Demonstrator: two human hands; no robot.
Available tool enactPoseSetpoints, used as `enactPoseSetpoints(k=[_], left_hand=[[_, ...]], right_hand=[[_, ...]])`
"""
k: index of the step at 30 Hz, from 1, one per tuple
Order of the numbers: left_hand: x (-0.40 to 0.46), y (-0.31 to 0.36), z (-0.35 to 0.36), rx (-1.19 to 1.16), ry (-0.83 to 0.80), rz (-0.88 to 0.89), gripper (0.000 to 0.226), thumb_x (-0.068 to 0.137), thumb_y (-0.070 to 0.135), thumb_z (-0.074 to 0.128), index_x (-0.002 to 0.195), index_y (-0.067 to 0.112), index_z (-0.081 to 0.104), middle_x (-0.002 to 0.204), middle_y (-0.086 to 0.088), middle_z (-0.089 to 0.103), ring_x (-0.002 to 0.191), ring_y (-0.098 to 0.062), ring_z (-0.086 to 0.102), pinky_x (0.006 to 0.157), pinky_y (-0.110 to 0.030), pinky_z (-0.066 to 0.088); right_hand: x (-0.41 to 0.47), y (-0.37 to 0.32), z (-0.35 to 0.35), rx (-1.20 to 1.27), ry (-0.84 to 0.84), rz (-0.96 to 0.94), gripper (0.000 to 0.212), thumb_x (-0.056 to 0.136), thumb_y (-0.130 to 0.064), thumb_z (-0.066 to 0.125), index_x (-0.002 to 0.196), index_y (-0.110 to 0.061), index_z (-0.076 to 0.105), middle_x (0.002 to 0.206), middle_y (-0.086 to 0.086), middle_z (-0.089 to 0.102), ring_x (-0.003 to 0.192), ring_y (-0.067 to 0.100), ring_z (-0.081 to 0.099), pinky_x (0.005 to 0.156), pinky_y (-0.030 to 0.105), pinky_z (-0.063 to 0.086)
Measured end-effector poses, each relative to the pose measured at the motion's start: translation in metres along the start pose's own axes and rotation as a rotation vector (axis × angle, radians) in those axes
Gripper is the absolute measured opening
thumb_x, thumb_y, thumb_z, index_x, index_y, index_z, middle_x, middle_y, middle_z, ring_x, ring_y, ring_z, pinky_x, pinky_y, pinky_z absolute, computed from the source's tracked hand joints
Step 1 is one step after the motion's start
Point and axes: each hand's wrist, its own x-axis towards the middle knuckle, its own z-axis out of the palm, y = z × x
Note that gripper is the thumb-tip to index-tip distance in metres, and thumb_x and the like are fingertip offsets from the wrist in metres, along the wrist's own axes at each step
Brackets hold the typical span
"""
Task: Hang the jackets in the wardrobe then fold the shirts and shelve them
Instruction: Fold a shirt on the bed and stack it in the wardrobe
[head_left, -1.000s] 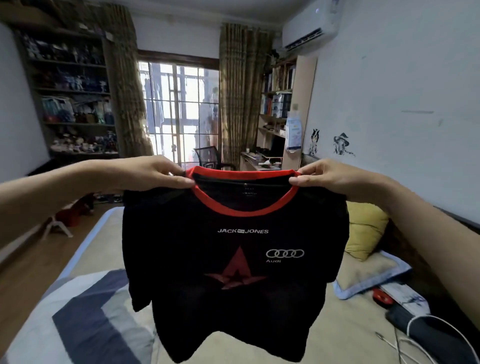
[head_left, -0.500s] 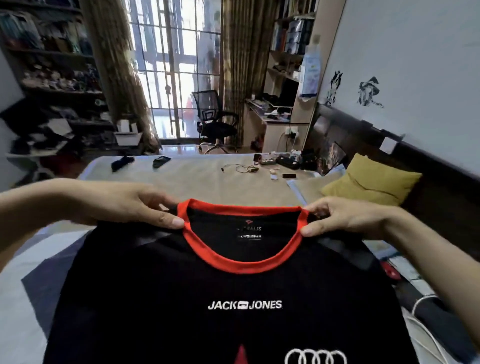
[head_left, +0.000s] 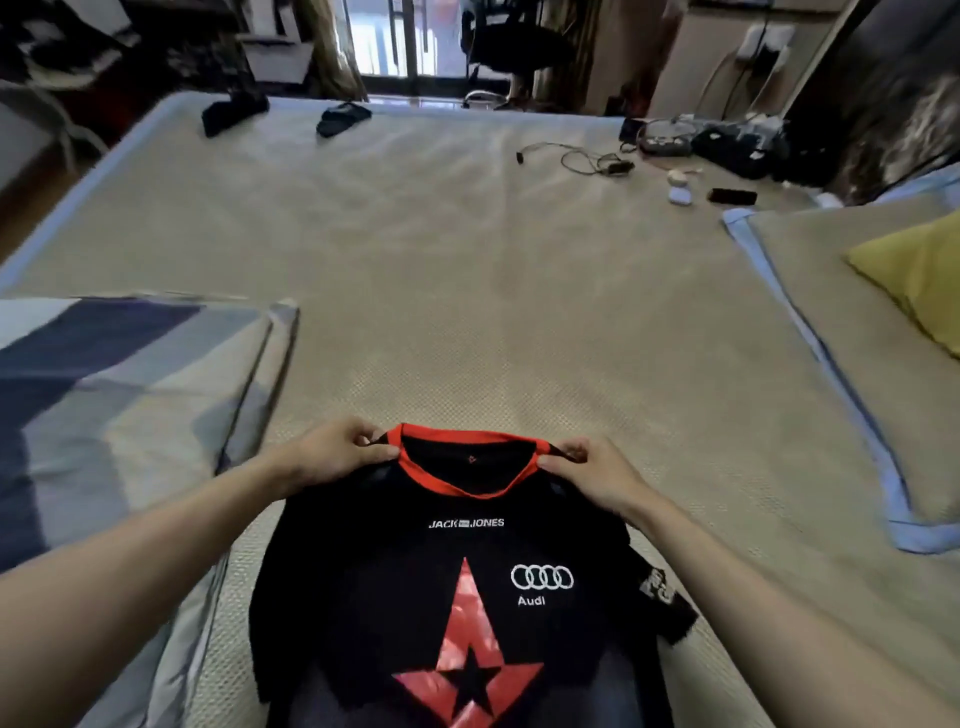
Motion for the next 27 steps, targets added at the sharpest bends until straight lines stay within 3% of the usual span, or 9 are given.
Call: enactPoseSetpoints(k=[3, 8, 12, 16, 20, 22, 24, 25, 27], left_hand=[[0.051, -0.042, 0.016, 0.0, 0.103, -0.064, 0.033, 0.097, 0.031, 0.065, 0.077, 0.004, 0.067, 0.066, -0.003, 0.061, 0.06, -0.013, 0.052, 0.053, -0.024, 0.039], [0.111, -0.079, 0.02, -0.019, 0.248, -0.061, 0.029, 0.1, 0.023, 0.059, 0.073, 0.015, 0.063, 0.066, -0.001, 0.059, 0.064, -0.014, 0.052, 0.061, -0.028, 0.04], [0.144, -0.087, 0.014, -0.031, 0.31, -0.056, 0.025, 0.1, 0.025, 0.059, 0.084, 0.008, 0.066, 0.073, -0.006, 0.065, 0.06, -0.011, 0.057, 0.058, -0.026, 0.044], [0.171, -0.08, 0.007, 0.057, 0.439, -0.056, 0.023, 0.099, 0.031, 0.057, 0.082, 0.018, 0.065, 0.074, 0.004, 0.064, 0.065, -0.011, 0.055, 0.058, -0.028, 0.039], [0.195, -0.072, 0.002, 0.173, 0.552, -0.078, 0.012, 0.096, 0.032, 0.057, 0.089, 0.024, 0.062, 0.089, 0.003, 0.065, 0.089, -0.023, 0.062, 0.079, -0.036, 0.047], [0.197, -0.068, 0.005, 0.298, 0.622, -0.081, 0.012, 0.096, 0.028, 0.054, 0.1, 0.021, 0.063, 0.102, -0.001, 0.065, 0.101, -0.028, 0.061, 0.09, -0.044, 0.045], [0.188, -0.06, 0.018, 0.502, 0.716, 0.026, 0.024, 0.096, 0.024, 0.051, 0.116, 0.016, 0.06, 0.116, -0.007, 0.06, 0.111, -0.029, 0.056, 0.097, -0.046, 0.04], [0.181, -0.054, 0.029, 0.58, 0.738, 0.159, 0.029, 0.094, 0.02, 0.051, 0.121, 0.013, 0.059, 0.121, -0.008, 0.058, 0.113, -0.03, 0.055, 0.099, -0.046, 0.039], [0.162, -0.038, 0.064, 0.667, 0.617, 0.472, 0.039, 0.087, 0.018, 0.049, 0.124, 0.012, 0.06, 0.125, -0.008, 0.058, 0.115, -0.03, 0.056, 0.101, -0.045, 0.038]], right_hand=[[0.055, 0.031, 0.031, -0.002, 0.084, 0.018, 0.013, 0.092, -0.028, 0.073, 0.082, -0.021, 0.078, 0.076, 0.0, 0.076, 0.07, 0.011, 0.069, 0.073, 0.031, 0.053], [0.121, 0.054, 0.052, -0.057, 0.196, -0.01, 0.029, 0.095, -0.028, 0.065, 0.076, -0.007, 0.071, 0.069, 0.001, 0.069, 0.066, 0.012, 0.059, 0.067, 0.035, 0.044], [0.161, 0.056, 0.051, -0.114, 0.211, -0.027, 0.03, 0.095, -0.027, 0.064, 0.069, -0.012, 0.066, 0.066, -0.002, 0.064, 0.062, 0.012, 0.055, 0.063, 0.032, 0.039], [0.197, 0.046, 0.039, -0.14, 0.288, -0.041, 0.031, 0.092, -0.035, 0.07, 0.065, -0.019, 0.065, 0.057, -0.011, 0.064, 0.057, 0.004, 0.056, 0.06, 0.029, 0.038], [0.218, 0.042, 0.034, -0.262, 0.341, -0.039, 0.041, 0.084, -0.057, 0.071, 0.071, -0.019, 0.066, 0.066, -0.01, 0.065, 0.07, 0.012, 0.063, 0.065, 0.033, 0.045], [0.215, 0.038, 0.029, -0.263, 0.307, -0.013, 0.052, 0.076, -0.068, 0.074, 0.075, -0.017, 0.066, 0.069, -0.01, 0.065, 0.069, 0.013, 0.062, 0.068, 0.035, 0.046], [0.204, 0.036, 0.013, -0.237, 0.177, 0.053, 0.063, 0.067, -0.074, 0.078, 0.072, -0.013, 0.064, 0.067, -0.006, 0.065, 0.064, 0.013, 0.061, 0.066, 0.033, 0.047], [0.196, 0.036, 0.002, -0.242, 0.074, 0.106, 0.062, 0.065, -0.075, 0.079, 0.068, -0.015, 0.063, 0.065, -0.004, 0.066, 0.063, 0.013, 0.062, 0.065, 0.032, 0.047], [0.177, 0.039, -0.024, -0.291, -0.16, 0.246, 0.055, 0.067, -0.068, 0.082, 0.06, -0.016, 0.066, 0.066, -0.005, 0.073, 0.062, 0.011, 0.068, 0.065, 0.026, 0.048]])
